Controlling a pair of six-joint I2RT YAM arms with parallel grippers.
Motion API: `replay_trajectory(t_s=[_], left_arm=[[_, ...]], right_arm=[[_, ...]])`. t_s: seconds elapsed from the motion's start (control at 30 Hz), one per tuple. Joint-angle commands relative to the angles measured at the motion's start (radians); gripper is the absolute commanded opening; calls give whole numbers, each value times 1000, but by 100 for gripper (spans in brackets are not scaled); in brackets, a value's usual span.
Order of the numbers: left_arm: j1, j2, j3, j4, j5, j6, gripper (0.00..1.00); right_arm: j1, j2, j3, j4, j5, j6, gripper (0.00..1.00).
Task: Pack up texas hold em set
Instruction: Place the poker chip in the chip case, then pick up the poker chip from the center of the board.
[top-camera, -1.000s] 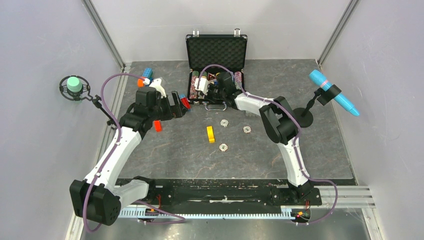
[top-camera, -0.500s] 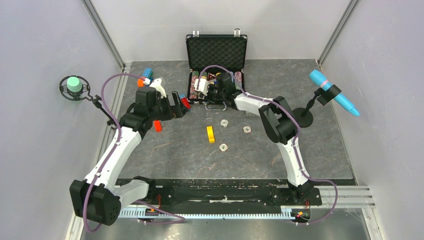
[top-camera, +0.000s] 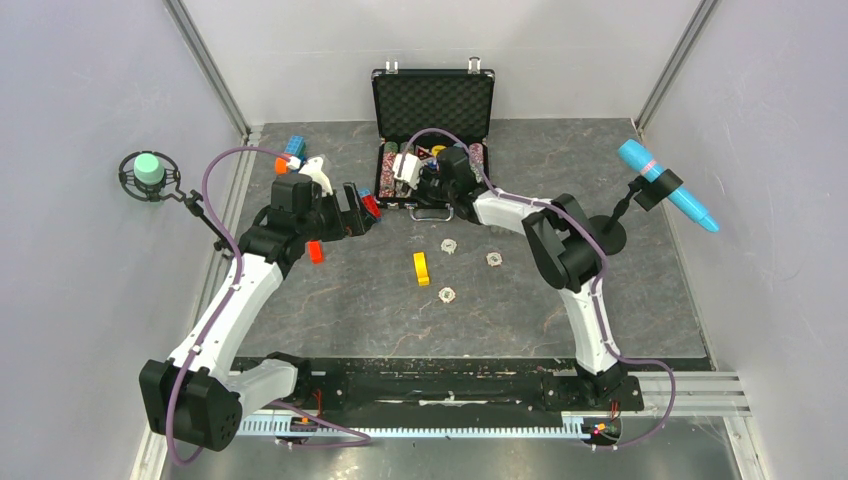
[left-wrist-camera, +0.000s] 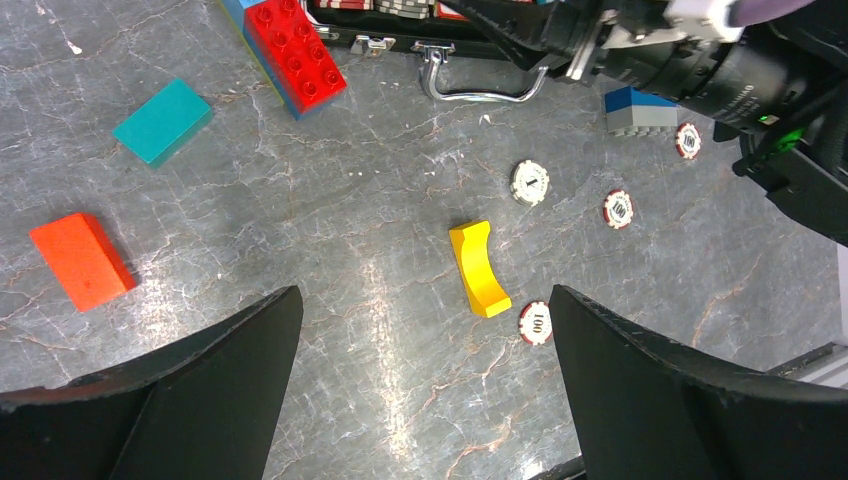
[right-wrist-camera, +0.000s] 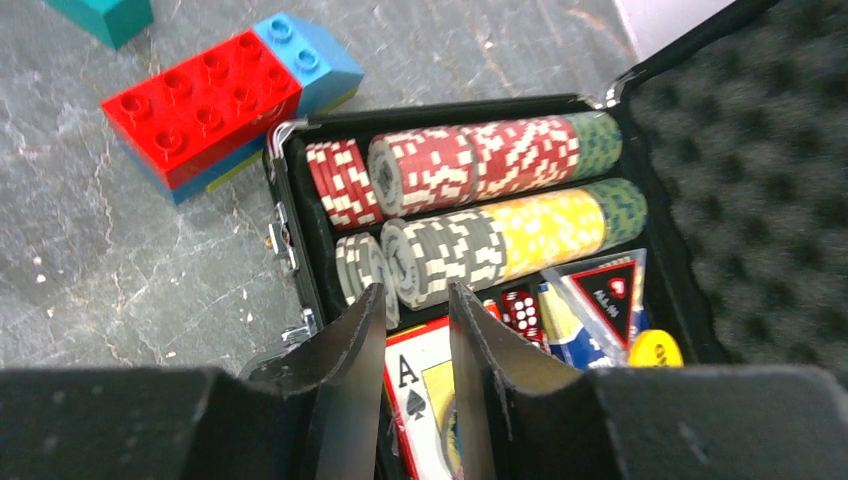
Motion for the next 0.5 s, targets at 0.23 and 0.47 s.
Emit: replay_trajectory(t_s=[0.23,0.47], left_arm=[[9,-6,-7,35,12,52,100],[10,7,-6,35,21,44,100]], right_arm=[[-14,-246,-199,264,113,198,36],[-14,-421,-419,291,258,364,37]])
